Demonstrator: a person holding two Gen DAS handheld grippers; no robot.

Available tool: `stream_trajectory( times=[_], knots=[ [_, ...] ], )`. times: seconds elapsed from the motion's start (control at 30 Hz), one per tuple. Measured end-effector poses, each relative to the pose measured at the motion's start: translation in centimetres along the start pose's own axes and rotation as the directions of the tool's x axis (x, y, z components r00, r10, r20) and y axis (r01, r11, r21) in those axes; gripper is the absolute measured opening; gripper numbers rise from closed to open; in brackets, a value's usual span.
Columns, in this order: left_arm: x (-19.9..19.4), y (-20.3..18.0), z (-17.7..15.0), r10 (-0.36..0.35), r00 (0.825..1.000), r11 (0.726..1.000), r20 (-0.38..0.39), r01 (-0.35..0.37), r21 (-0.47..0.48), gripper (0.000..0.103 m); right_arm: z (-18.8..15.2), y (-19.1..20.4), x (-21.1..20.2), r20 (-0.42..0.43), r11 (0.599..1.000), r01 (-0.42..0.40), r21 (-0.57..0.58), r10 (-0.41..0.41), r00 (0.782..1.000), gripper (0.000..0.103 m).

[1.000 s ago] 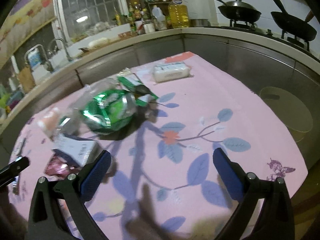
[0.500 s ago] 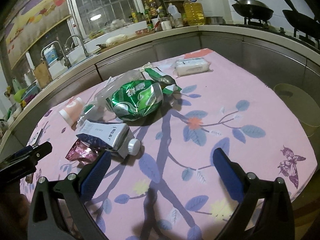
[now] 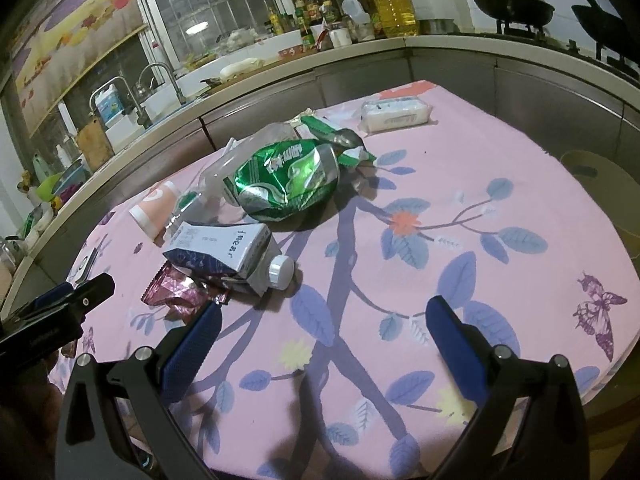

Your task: Collect trash

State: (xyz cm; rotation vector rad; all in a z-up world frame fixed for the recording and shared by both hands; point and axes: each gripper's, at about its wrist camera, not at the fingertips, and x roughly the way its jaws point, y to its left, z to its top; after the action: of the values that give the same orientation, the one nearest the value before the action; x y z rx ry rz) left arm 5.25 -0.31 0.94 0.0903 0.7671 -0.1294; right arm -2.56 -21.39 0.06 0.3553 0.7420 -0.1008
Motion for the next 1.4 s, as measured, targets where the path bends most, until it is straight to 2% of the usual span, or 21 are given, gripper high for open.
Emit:
stream_trajectory(
  times=[0.83,1.4],
  knots=[
    [1.0,0.1,-0.5,-0.028,0.999,1.000,-0.026,0.028,-0.008,0.098,-0.6,-0.5,1.6,-0.072,0.999,-0.017,0.034,0.019,0.997,0.098],
    [0.5,0.6,-0.5,-0.006,1.000,1.000,0.010,0.006,-0.028,0.098,-0.7,0.2,1.4,-0.071,0.999,-0.047,0.016,0.048,0.996,0.098]
  ],
)
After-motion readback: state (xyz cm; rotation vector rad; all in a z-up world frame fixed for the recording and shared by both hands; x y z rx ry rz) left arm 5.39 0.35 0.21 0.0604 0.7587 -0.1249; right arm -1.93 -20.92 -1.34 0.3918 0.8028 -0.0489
